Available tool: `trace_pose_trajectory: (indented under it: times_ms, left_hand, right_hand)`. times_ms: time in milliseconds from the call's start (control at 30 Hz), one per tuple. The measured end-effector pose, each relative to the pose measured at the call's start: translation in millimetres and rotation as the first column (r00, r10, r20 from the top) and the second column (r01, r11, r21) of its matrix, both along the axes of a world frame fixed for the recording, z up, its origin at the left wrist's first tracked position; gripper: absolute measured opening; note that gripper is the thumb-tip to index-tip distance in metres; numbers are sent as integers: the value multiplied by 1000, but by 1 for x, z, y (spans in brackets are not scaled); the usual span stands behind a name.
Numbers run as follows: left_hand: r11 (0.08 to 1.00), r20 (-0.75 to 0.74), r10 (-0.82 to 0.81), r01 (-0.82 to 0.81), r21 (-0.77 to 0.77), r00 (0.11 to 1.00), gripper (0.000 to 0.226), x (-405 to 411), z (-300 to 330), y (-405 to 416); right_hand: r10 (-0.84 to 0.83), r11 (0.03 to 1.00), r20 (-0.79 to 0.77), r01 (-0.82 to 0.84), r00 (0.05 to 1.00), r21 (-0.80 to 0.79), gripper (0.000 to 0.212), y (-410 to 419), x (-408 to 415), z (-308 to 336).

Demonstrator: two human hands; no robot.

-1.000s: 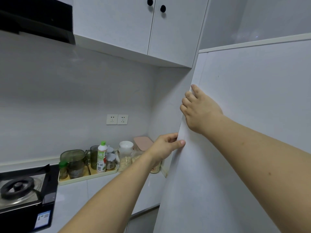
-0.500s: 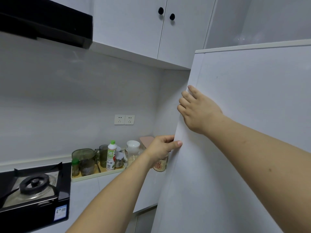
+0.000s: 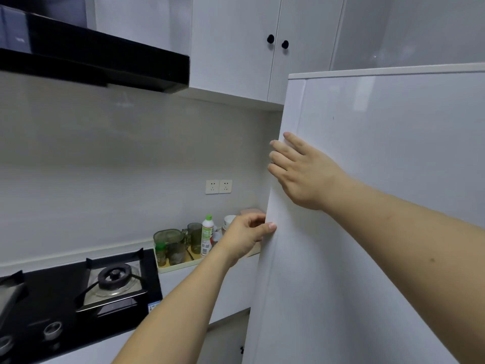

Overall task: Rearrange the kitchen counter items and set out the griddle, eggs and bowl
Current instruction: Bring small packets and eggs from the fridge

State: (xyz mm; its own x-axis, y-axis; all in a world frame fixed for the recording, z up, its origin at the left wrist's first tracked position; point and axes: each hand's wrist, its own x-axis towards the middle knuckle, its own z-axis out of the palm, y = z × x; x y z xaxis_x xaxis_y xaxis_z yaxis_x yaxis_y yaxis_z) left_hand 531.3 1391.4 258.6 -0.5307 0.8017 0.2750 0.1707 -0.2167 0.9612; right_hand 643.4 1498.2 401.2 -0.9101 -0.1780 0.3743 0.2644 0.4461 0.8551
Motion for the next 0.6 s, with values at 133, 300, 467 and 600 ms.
trace_pose_trajectory:
  times_ms: [133, 300, 467, 600]
  left_hand:
    - [999, 3, 23, -23, 43, 1000, 26, 15, -3, -36]
    - [999, -38, 44, -44, 21, 998, 28, 29, -1, -82]
    - [993, -64, 116, -114, 25, 991, 26, 56, 0, -123]
    - [983, -55, 183, -181, 36, 982, 23, 83, -1, -156]
  right_hand:
    - [174, 980, -2, -173, 985, -96, 41, -31, 8, 2]
    - [222, 975, -15, -221, 975, 9, 40, -71, 26, 3]
    - [241, 970, -34, -240, 970, 48, 40, -107, 43, 2]
    - [306, 951, -76, -302, 949, 64, 42, -133, 60, -2]
